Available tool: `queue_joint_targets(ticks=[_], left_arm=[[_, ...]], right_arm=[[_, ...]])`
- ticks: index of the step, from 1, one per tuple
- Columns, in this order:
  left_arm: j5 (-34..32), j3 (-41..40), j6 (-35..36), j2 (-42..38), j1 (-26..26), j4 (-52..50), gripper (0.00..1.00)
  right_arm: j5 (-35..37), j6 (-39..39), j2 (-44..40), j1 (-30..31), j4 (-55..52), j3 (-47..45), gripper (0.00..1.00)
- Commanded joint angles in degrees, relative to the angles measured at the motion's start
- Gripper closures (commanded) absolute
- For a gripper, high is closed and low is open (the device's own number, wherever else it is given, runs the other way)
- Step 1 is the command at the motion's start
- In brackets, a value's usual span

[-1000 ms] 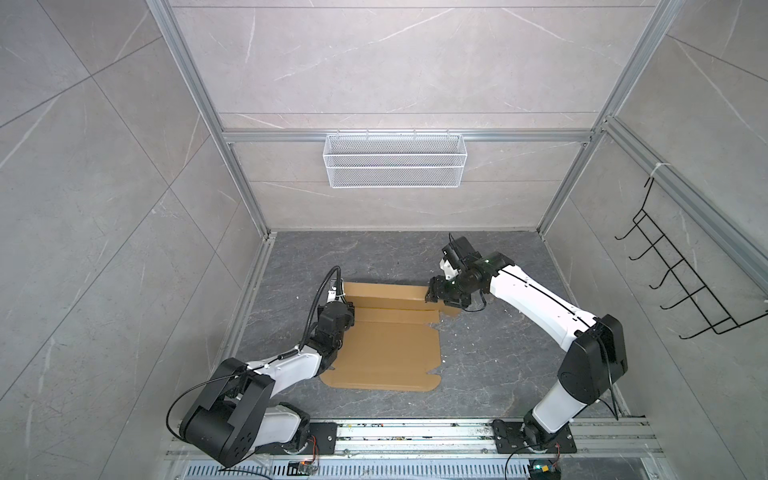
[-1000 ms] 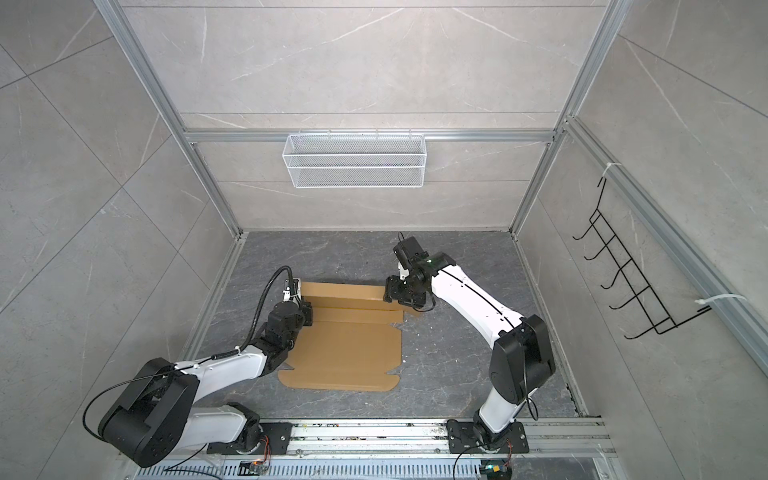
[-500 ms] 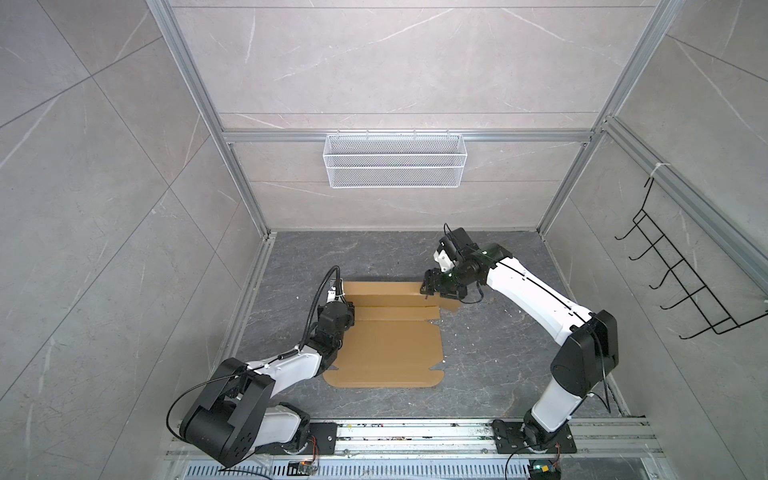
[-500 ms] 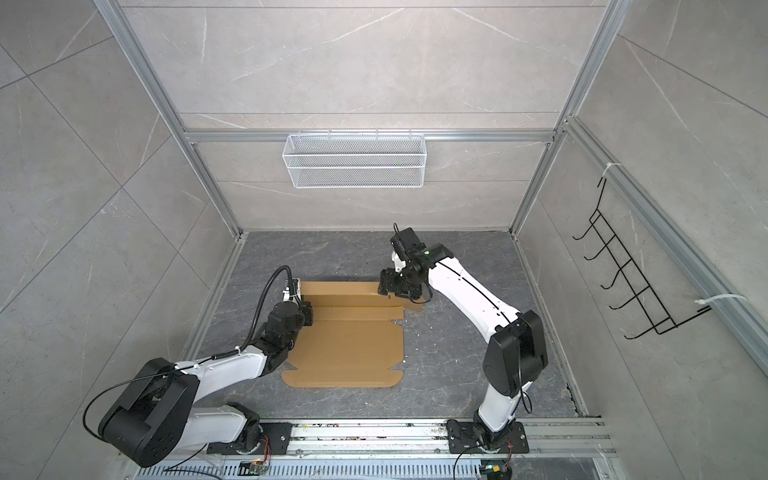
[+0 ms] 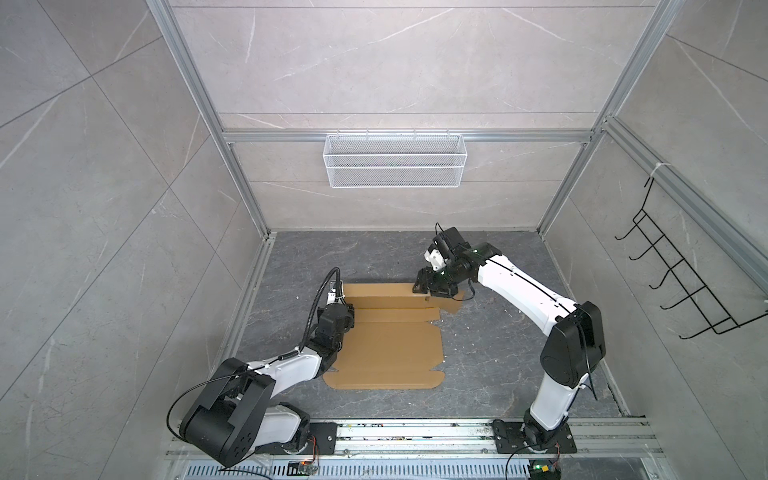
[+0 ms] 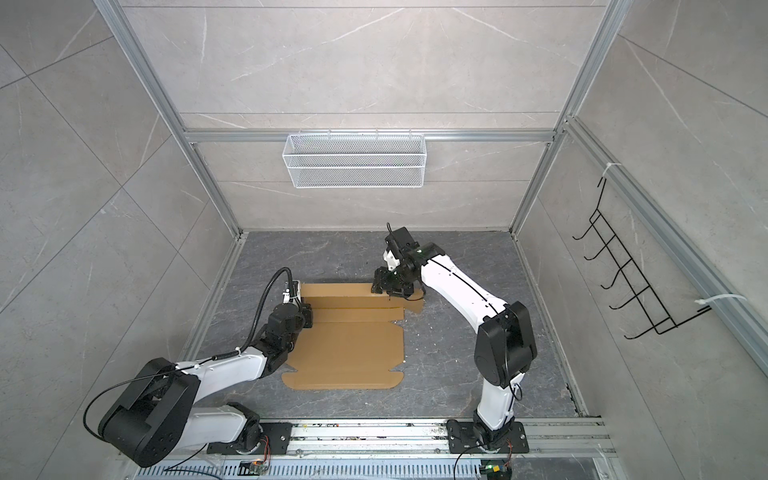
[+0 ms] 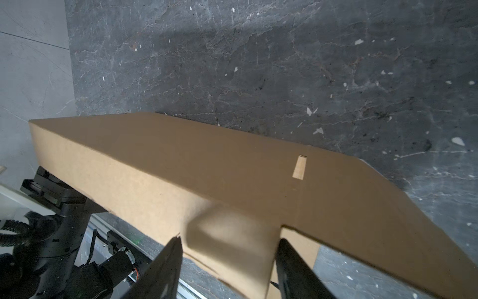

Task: Assemble paper box
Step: Fold the bottom flaps of a flat cardboard box at the center of the table.

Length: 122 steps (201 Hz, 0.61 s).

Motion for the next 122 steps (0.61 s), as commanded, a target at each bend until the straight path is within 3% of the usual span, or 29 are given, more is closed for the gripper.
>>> queue_joint_targets(ticks=[1,16,64,122], left_arm=[[0.9,-0.4,0.8,-0.5,-0.5,1.0,0.95],[1.0,-0.4,0.8,-0.6,-0.5,0.8,0.95],[0.8,-0.2,0.8,-1.0,-0.5,0.3,0.95],[-2.0,1.3,-1.4,-1.6,-0.6,-4.3,0.95]], right_arm=[[-0.9,0.8,1.2,0.6,2.1,-0.6,0.46],[-0.8,0.8,0.9,0.6,2.5,-0.8,0.54],[-1.0,1.1,1.0,0.6,3.2,-1.4,0.65],[-2.2,-1.4,-4.7,-1.6,2.7,-2.3,0.40]])
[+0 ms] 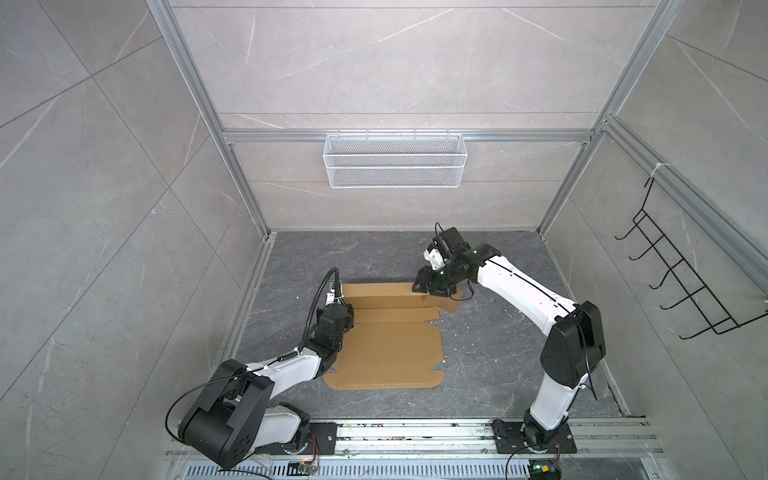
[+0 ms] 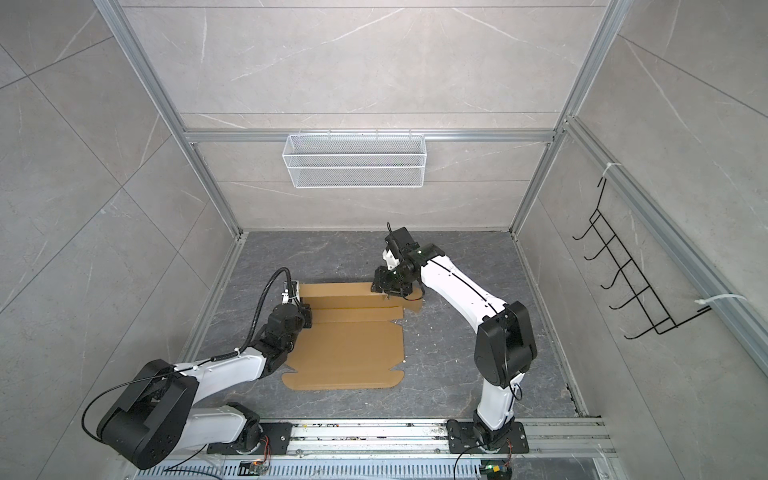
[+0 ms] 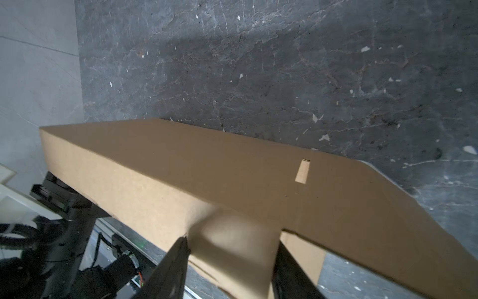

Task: Assemble paper box
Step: Fold the bottom flaps of a flat cardboard box at the center of the table.

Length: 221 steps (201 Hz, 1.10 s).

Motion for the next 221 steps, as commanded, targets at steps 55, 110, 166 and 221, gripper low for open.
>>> queue_joint_targets(ticks=[55,110,166,221], left_arm=[[-2.2,6.5,-3.1,-0.3,-0.6,-13.5,0.97],[-2.7,7.8,-2.6,-0.5,-0.6,-14.3,0.97],[-2.2,9.4,-3.4,0.4,-0.6,-17.9,0.98],[-1.9,12.1,-3.9,1.9,-0.6,-21.8,0.99]], right_arm=[[-1.9,-2.1,-16.0,-8.5,1.4,-11.9,0.36],[-0.8,8.6,-27.3,-8.9,29.9,-42.6,0.56],[7.4,15.2,-19.3,-3.9,46.2,-48.9,0.60],[20.9,16.0,-14.2,1.2,50.0,-50.2,0.54]])
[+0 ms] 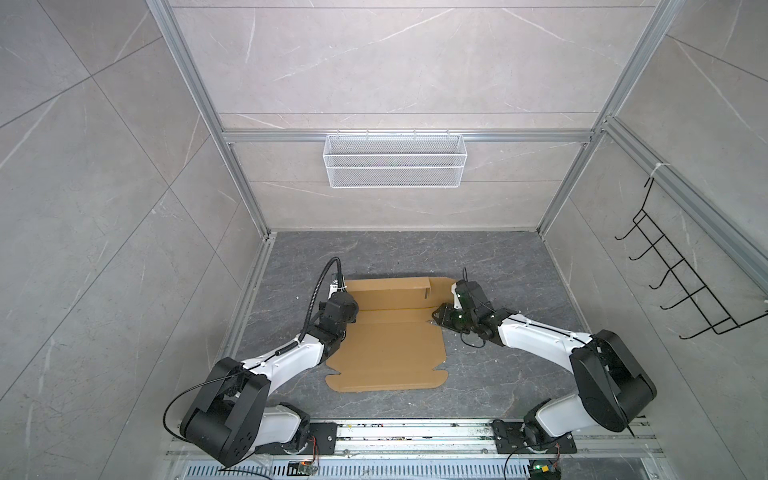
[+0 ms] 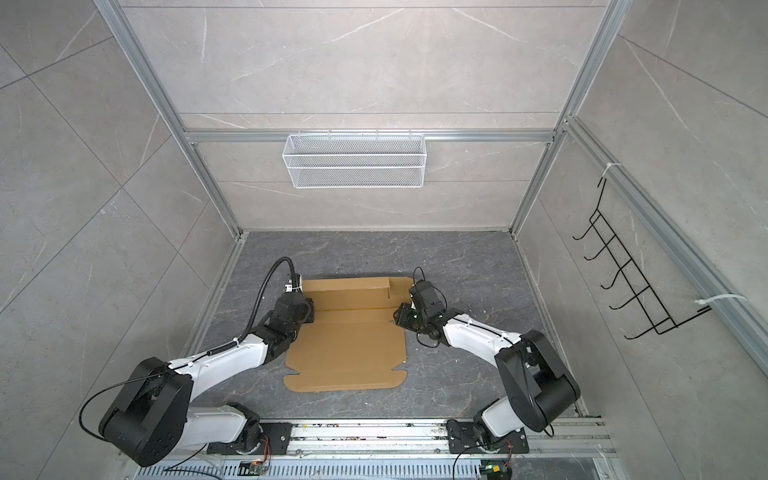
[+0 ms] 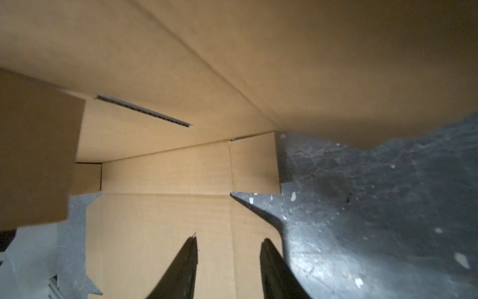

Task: Assemble paper box
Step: Fold the bottom flaps of a flat cardboard box at the center of the table.

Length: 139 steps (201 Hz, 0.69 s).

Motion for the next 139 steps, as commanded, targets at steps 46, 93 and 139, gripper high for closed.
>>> queue_joint_targets(ticks=[46,93,139], left_arm=[[-0.4,3.9,0.8,2.0,-0.3,-5.2,0.99],[-0.3,4.2,0.6,2.4,-0.3,-5.5,0.99],[-0.2,3.7,0.3,2.5,-0.2,-5.7,1.00]], right_arm=[[8.7,-0.3,7.0,1.2,5.6,-0.4,0.49],[8.1,-0.8,10.7,1.6,10.6,-1.0,0.51],[10.5,-4.8,12.0,2.9,13.7,0.3,0.56]])
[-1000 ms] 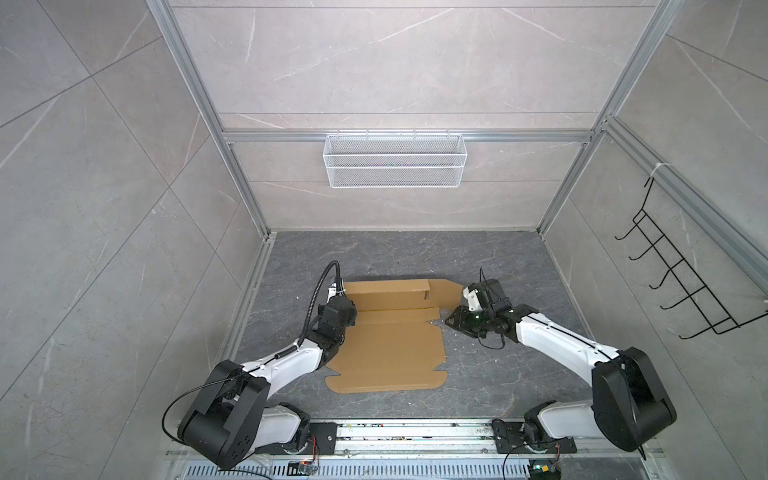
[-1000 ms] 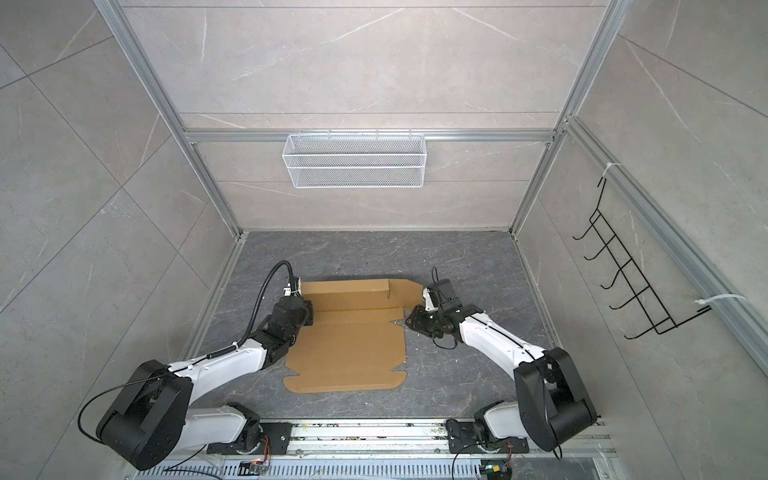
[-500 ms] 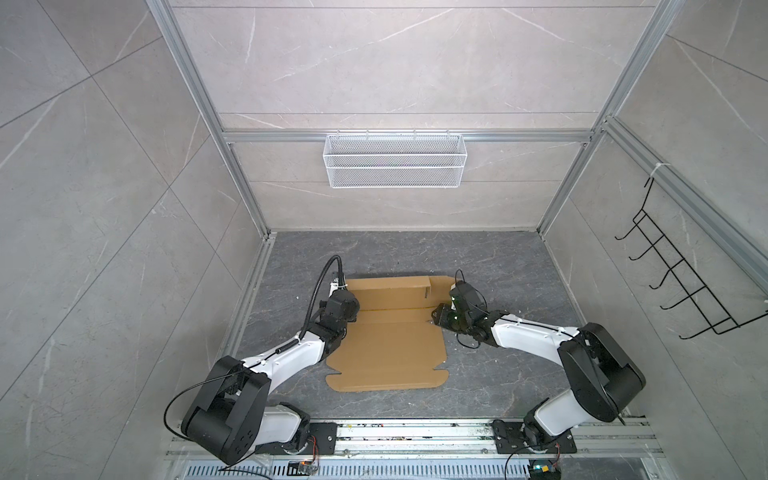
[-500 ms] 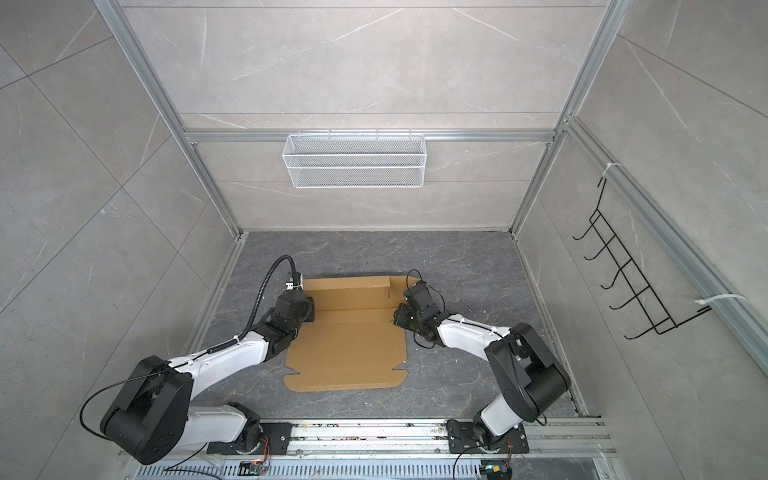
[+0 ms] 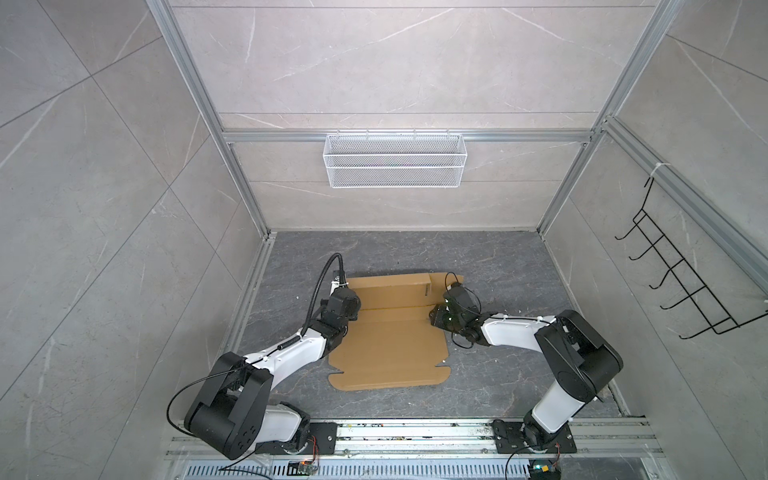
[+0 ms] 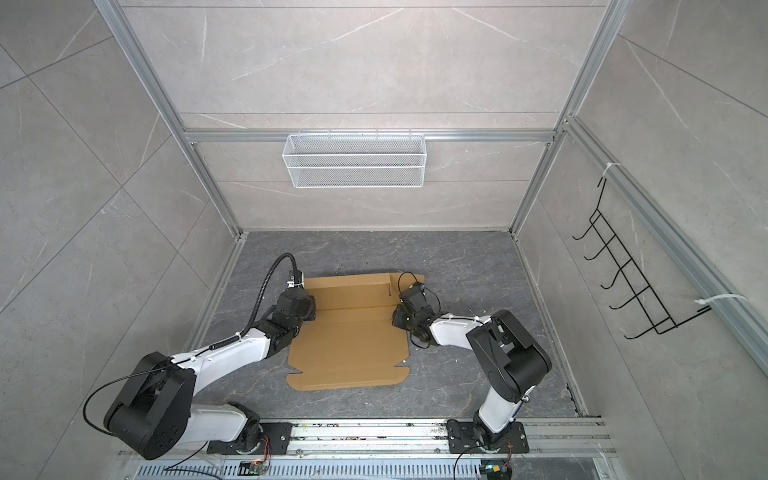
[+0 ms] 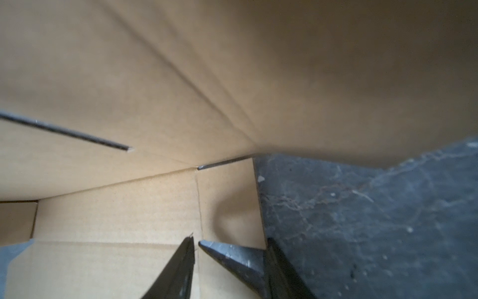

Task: Assemble paper box
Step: Fold the bottom flaps of a flat cardboard box at the center of the table.

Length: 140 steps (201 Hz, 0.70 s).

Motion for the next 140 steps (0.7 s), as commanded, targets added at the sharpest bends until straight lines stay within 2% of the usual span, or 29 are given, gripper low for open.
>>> queue_joint_targets(ticks=[1,84,123,140], left_arm=[[-0.4,0.7,1.2,0.6,-0.2,-2.3,1.00],[-0.1,0.5,0.4,0.3,-0.3,-3.1,1.00],[0.1,0.8,0.4,0.4,-0.3,-3.1,1.00],[0.1,0.9,0.3,0.5,-0.4,-3.0,1.00]], right_arm=[[2.5,-3.6,1.5,1.4,2.9,0.6,0.56],[13.1,-13.0,0.2,6.6,-2.1,3.9,0.65],[14.3,-13.9,1.2,7.7,-1.0,4.1,0.69],[14.8,-14.4,2.0,8.2,-0.4,4.6,0.74]])
